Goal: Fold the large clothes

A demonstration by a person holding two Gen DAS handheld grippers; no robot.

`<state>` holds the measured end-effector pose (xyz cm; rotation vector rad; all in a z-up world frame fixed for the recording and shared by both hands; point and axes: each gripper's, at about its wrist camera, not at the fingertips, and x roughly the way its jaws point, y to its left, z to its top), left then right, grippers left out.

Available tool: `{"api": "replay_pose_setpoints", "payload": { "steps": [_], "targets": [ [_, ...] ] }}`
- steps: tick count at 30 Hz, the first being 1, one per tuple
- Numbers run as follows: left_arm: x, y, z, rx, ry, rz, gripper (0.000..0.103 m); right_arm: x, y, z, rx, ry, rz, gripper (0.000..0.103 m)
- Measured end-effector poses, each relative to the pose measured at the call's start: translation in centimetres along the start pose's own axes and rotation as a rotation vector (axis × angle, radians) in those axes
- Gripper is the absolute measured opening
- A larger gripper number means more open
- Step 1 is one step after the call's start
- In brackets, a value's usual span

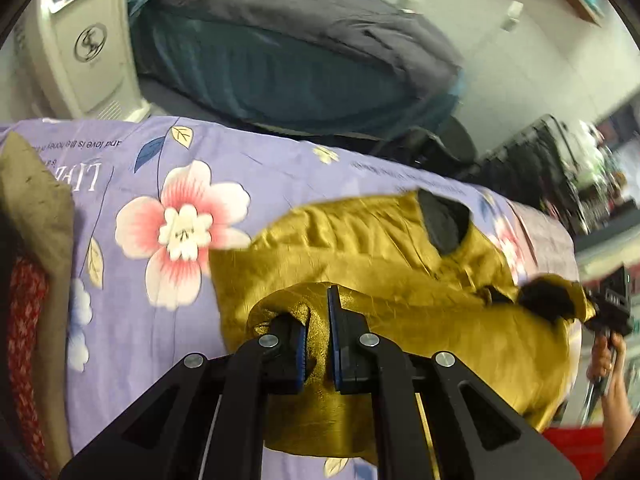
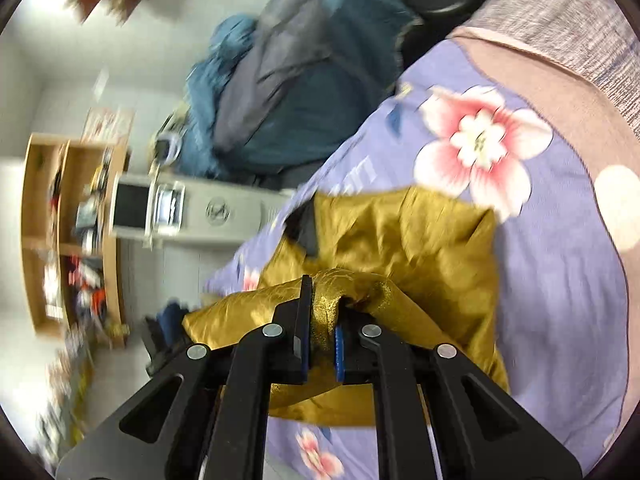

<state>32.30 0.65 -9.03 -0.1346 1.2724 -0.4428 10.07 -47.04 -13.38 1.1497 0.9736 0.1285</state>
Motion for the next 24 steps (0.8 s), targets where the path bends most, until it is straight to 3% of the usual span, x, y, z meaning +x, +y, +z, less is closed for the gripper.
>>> {"api": "replay_pose_setpoints", "payload": {
  "steps": [4, 8, 10, 12, 14, 15, 16, 17, 19, 22, 24],
  "targets": [
    [2.6, 1.1, 2.2, -0.13, 0.052, -0.009, 0.013, 2.6, -1.1, 2.4, 0.016, 0.005, -0.111, 0.009],
    [4.5, 2.0, 2.8, -0.172, 0.095, -0.013, 0.013, 3.9, -3.6, 3.4, 0.109, -0.014, -0.143, 0.009],
    [4.8, 3.3, 2.9, -0.241, 0.108, -0.071, 0.015, 4.6, -5.4, 3.9, 0.187, -0.029, -0.129, 0.009],
    [4.7, 5.3, 3.1, -0.346, 0.125, -0.197, 0.022, 4.9, -6.9, 4.4, 0.239, -0.04, -0.127, 0.009],
    [3.6, 6.9, 3.2, -0.408, 0.098, -0.298, 0.041, 5.2, -7.8, 4.9, 0.273, -0.041, -0.129, 0.009],
    [2.7, 7.7, 3.4, -0.422, 0.066, -0.314, 0.051, 5.3, -8.1, 5.1, 0.288, -0.043, -0.129, 0.009],
    [1.0, 8.7, 3.7, -0.426, 0.004, -0.265, 0.078, 5.4, -8.4, 5.2, 0.299, -0.044, -0.132, 0.009],
    [-0.6, 9.6, 3.8, -0.429, -0.056, -0.211, 0.094, 5.5, -8.6, 5.3, 0.308, -0.043, -0.135, 0.009],
    [-2.7, 11.0, 3.7, -0.459, -0.118, -0.198, 0.096, 5.9, -8.9, 5.3, 0.314, -0.037, -0.144, 0.009],
    [-3.3, 11.7, 2.4, -0.499, -0.088, -0.223, 0.096, 6.3, -8.9, 5.4, 0.306, -0.04, -0.168, 0.01],
    [-3.1, 9.5, 1.0, -0.393, -0.052, -0.143, 0.096, 5.9, -9.1, 5.1, 0.365, -0.059, -0.138, 0.013]
  ]
}}
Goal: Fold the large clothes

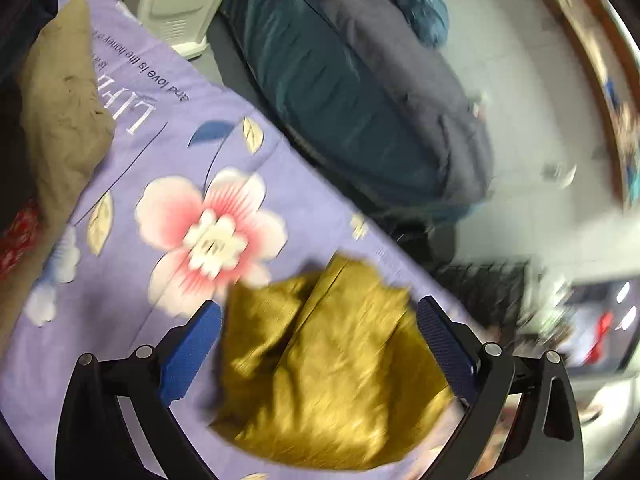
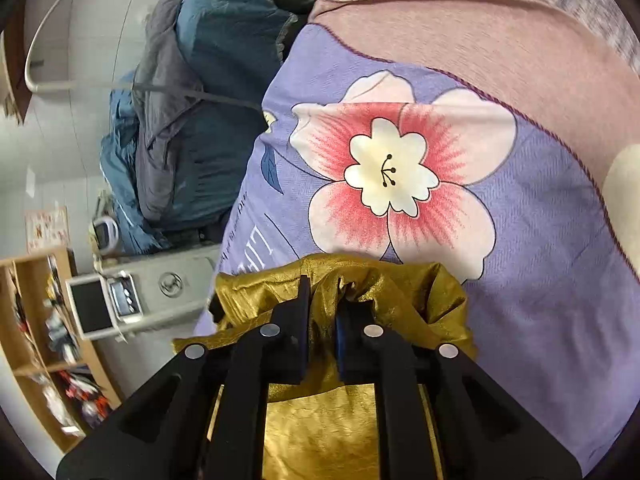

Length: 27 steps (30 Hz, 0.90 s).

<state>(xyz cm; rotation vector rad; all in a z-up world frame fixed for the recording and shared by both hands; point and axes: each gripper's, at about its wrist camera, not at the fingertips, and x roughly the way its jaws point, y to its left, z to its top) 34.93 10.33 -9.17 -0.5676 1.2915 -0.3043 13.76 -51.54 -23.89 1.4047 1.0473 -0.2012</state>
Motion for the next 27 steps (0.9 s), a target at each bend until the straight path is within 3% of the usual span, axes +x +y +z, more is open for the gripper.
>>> {"api": "replay_pose_setpoints", "payload": {
  "steps": [3, 5, 7, 10, 13, 16, 20, 27],
  "targets": [
    [0.8, -3.5, -4.6, 0.241, 0.002, 0.126, 0.096, -1.5, -0.7, 0.1, 0.093, -0.034, 0.061, 0.036],
    [1.3, -5.3, -7.9, 0.346, -0.003, 0.155, 0.096, -4.0, 0.0, 0.2, 0.059, -0.124, 0.029, 0.059],
    [1.9, -6.6, -10.9, 0.429, -0.002, 0.183, 0.096, -6.1, 1.7, 0.3, -0.04, -0.181, -0.026, 0.066],
    [3.3, -8.6, -14.7, 0.539, -0.015, 0.268, 0.096, -7.6, 6.2, -0.7, -0.336, -0.176, -0.106, 0.066],
    [4.7, -10.2, -17.9, 0.628, -0.003, 0.314, 0.096, -5.4, 11.7, -4.5, -0.735, -0.057, -0.232, 0.066],
    [6.7, -11.8, -20.6, 0.697, 0.037, 0.325, 0.096, -1.1, 15.2, -9.4, -0.972, 0.165, -0.225, 0.066],
    [7.8, -12.9, -22.4, 0.708, 0.058, 0.324, 0.096, 4.2, 18.2, -15.2, -1.132, 0.343, -0.178, 0.066],
    [5.7, -12.2, -23.7, 0.664, 0.036, 0.354, 0.096, 10.3, 21.7, -21.5, -1.291, 0.499, -0.117, 0.068]
  ]
}}
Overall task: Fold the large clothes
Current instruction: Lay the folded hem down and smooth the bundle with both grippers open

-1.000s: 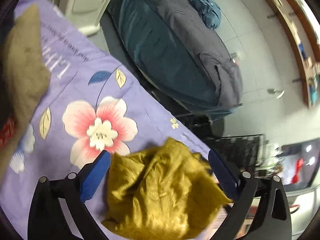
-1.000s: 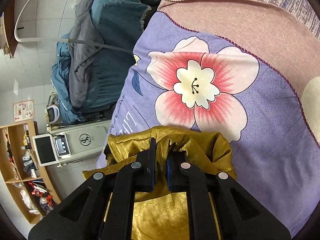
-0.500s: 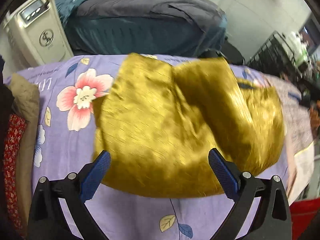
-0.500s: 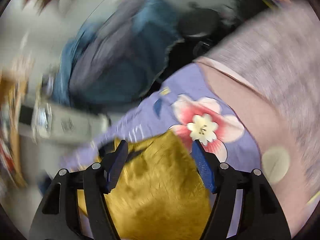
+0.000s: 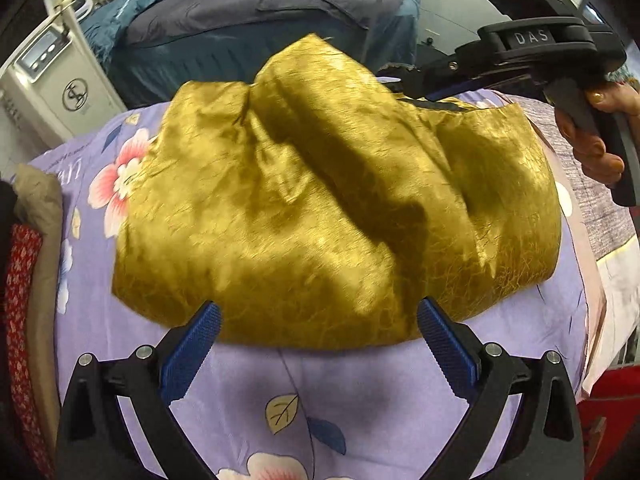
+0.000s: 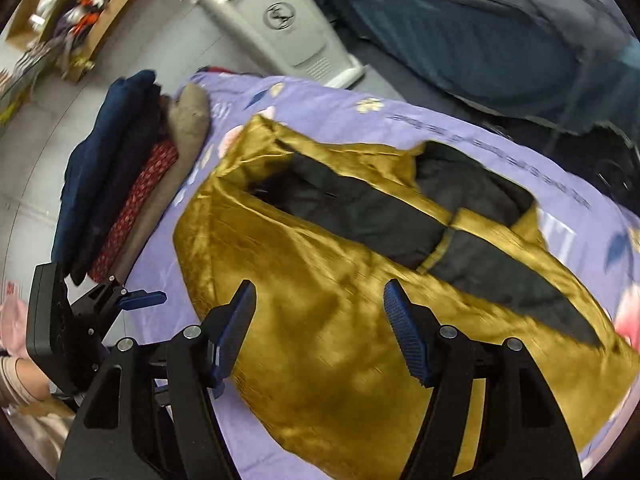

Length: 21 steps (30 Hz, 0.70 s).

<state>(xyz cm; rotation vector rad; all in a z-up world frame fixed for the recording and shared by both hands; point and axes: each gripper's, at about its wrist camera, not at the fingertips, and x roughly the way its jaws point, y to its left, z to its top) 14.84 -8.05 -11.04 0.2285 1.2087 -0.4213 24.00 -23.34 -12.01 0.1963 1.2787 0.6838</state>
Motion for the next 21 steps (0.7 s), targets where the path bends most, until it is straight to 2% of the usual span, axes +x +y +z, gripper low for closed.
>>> {"api": "replay_pose_setpoints", "payload": {
  "steps": [2, 5, 6, 8, 11, 13, 16, 18, 21],
  "targets": [
    [-0.5, 0.7, -0.7, -0.008, -0.002, 0.022, 0.096, 1.2, 0.7, 0.6, -0.039, 0.027, -0.011, 0.074],
    [-0.8, 0.6, -1.6, 0.001, 0.005, 0.042, 0.096, 3.1, 1.0, 1.5, -0.096, 0.056, -0.059, 0.073],
    [-0.6, 0.6, -1.8, -0.001, 0.011, 0.039, 0.096, 3.6, 1.1, 1.5, -0.12, 0.065, -0.061, 0.068],
    [-0.4, 0.5, -2.1, -0.006, 0.019, 0.031, 0.096, 4.5, 1.1, 1.7, -0.14, 0.108, -0.065, 0.003],
    [0.0, 0.1, -2.0, -0.016, 0.017, 0.022, 0.096, 4.4, 0.9, 1.9, -0.155, 0.106, -0.15, 0.002],
    [0.1, -0.4, -1.6, -0.013, 0.004, 0.014, 0.096, 4.0, 0.0, 2.6, -0.138, 0.074, -0.288, 0.002],
    [0.1, -1.9, -0.4, 0.023, -0.022, 0.011, 0.096, 2.8, -3.0, 4.1, 0.0, -0.006, -0.422, 0.002],
    [0.4, -3.2, 0.7, 0.062, -0.043, 0.023, 0.096, 2.6, -5.1, 4.5, 0.105, -0.028, -0.461, 0.002],
    [1.5, -4.7, 2.4, 0.113, -0.057, 0.051, 0.096, 4.0, -5.5, 4.5, 0.114, 0.007, -0.451, 0.002]
  ]
}}
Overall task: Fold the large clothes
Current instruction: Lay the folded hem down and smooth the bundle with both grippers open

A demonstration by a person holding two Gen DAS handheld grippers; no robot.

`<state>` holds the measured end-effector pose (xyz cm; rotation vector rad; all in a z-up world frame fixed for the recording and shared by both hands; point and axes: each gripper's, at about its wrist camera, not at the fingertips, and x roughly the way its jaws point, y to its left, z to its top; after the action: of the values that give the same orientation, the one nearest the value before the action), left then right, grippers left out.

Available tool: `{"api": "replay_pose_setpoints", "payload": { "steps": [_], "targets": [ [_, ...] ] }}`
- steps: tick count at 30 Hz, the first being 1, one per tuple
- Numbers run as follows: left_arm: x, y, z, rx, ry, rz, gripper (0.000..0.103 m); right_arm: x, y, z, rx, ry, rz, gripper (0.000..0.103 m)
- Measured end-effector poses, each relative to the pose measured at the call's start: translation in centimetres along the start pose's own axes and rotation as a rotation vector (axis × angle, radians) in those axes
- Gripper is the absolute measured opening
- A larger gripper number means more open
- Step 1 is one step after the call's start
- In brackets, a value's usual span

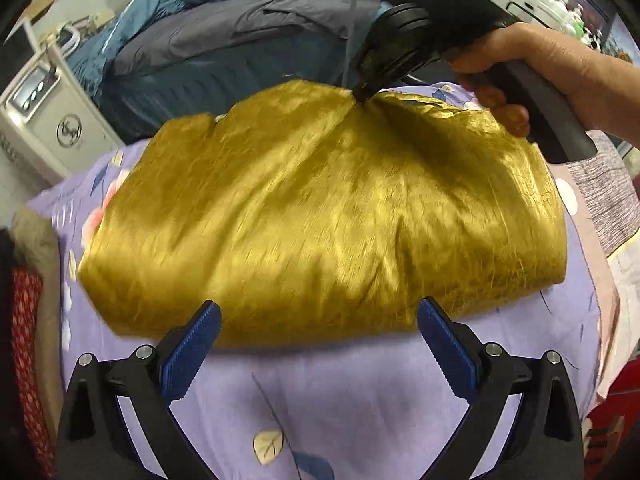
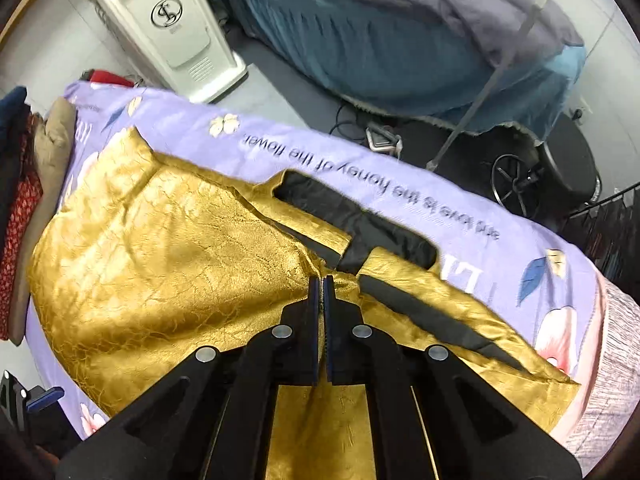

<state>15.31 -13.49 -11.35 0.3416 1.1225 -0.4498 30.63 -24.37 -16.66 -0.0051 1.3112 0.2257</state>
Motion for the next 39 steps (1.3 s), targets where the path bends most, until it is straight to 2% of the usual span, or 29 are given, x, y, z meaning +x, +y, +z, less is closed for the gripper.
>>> {"api": "replay_pose_setpoints", "payload": {
  "steps": [2, 4, 6, 7, 8, 11, 14, 15, 18, 20, 23, 25, 30, 36, 39],
  "targets": [
    [1.7, -0.7, 1.6, 0.034, 0.015, 0.032, 0.096, -0.4, 0.0, -0.4, 0.01, -0.027, -0.004, 0.007],
    [3.9, -0.4, 2.8, 0.029, 0.064, 0.076, 0.096, -1.5, -0.9, -1.5, 0.088, -0.065, 0.007, 0.014],
    [6.1, 0.6, 3.6, 0.002, 0.123, 0.104, 0.096, -3.3, -2.3, -2.7, 0.172, -0.119, 0.016, 0.034],
    [7.1, 1.4, 4.0, -0.03, 0.139, 0.107, 0.097, -4.3, -2.6, -3.6, 0.209, -0.152, 0.014, 0.059],
    [7.7, 2.1, 4.2, -0.053, 0.146, 0.108, 0.097, -5.9, -3.4, -5.3, 0.245, -0.211, 0.023, 0.066],
    [8.9, 3.7, 5.2, -0.101, 0.165, 0.132, 0.097, -8.0, -3.8, -9.2, 0.248, -0.237, 0.058, 0.066],
    [9.3, 5.2, 6.1, -0.157, 0.166, 0.129, 0.097, -9.0, -3.0, -14.4, 0.212, -0.225, 0.034, 0.066],
    [9.6, 5.7, 6.3, -0.167, 0.172, 0.126, 0.097, -8.7, -2.6, -16.4, 0.189, -0.203, 0.001, 0.066],
    [10.3, 6.0, 7.1, -0.153, 0.183, 0.137, 0.098, -6.9, -2.2, -19.7, 0.179, -0.122, -0.083, 0.066],
    [10.6, 5.5, 7.0, -0.125, 0.188, 0.155, 0.098, -5.4, -2.9, -21.1, 0.238, -0.074, -0.081, 0.068],
    [10.6, 4.4, 6.7, -0.089, 0.188, 0.181, 0.098, -3.8, -4.3, -21.5, 0.353, -0.037, -0.079, 0.082],
    [10.7, 4.0, 6.6, -0.087, 0.187, 0.186, 0.098, -2.9, -5.0, -21.0, 0.408, -0.019, -0.067, 0.083],
    [11.4, 4.4, 6.5, -0.091, 0.202, 0.18, 0.098, -1.1, -5.1, -20.2, 0.407, 0.028, -0.095, 0.086],
    [12.4, 5.0, 6.3, -0.113, 0.216, 0.148, 0.098, 0.8, -6.5, -19.7, 0.463, 0.092, -0.068, 0.097],
    [12.9, 5.4, 6.0, -0.133, 0.224, 0.128, 0.098, 1.1, -6.6, -19.2, 0.47, 0.11, -0.091, 0.097]
  ]
}}
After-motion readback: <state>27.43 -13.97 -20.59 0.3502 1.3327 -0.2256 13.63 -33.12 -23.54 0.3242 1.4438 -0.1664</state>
